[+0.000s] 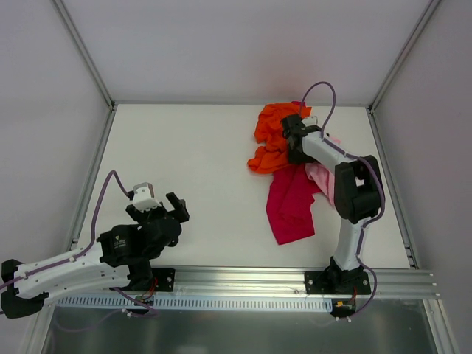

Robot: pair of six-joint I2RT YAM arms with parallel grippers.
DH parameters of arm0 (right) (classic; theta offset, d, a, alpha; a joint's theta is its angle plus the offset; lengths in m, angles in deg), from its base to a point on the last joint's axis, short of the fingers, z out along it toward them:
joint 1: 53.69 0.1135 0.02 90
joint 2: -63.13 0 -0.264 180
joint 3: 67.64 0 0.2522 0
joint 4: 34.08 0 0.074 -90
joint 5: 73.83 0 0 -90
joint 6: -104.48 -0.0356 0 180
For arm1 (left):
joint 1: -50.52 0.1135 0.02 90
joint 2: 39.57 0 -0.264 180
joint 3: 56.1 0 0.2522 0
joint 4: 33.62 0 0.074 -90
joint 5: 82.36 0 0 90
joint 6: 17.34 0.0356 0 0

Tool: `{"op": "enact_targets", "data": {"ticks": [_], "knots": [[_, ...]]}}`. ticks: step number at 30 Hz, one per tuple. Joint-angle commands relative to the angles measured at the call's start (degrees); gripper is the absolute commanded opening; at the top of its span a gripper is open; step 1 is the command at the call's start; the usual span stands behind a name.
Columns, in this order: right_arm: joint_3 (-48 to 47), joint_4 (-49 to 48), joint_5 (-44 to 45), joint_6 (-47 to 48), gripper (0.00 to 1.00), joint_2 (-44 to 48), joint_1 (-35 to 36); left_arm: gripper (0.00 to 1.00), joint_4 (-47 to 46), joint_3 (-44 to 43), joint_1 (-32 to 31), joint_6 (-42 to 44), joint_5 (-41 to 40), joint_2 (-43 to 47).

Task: Fold and stack the t-shirts

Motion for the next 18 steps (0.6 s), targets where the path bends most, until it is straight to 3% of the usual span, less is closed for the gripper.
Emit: {"op": "enact_targets", "data": {"ticks": [1, 3, 5, 6, 7, 13, 18], "knots": [[-1.56, 4.77, 7.35, -2.8, 1.0, 3.17, -0.49, 0.99, -0.17, -0.04, -0.5, 0.33, -0.96, 0.05], [1.92, -1.06, 1.68, 0.42, 1.0, 6.22, 0.12, 0.99, -0.35, -0.04, -0.5, 0.51, -0.87, -0.13], [8.15, -10.19, -15.58, 5.7, 1.0, 12.01, 1.0, 0.99, -1.22, 0.04, -0.5, 1.64, -0.69, -0.13], [8.19, -12.26, -15.68, 6.59, 1.0, 13.88, 1.17, 0.99, -1.58, 0.13, -0.5, 2.0, -0.52, -0.13], [10.81, -13.84, -21.42, 7.21, 1.0, 15.64, 1.26, 0.99, -2.1, 0.22, -0.5, 2.44, -0.43, -0.22], [11.19, -15.18, -27.88, 9.76, 1.0, 25.65, 4.95, 0.99, -3.42, 0.22, -0.5, 3.5, 0.01, -1.27], [11.35, -14.91, -36.39, 6.26, 1.0, 27.43, 5.13, 0.99, -3.69, 0.13, -0.59, 3.85, 0.1, -1.45]]}}
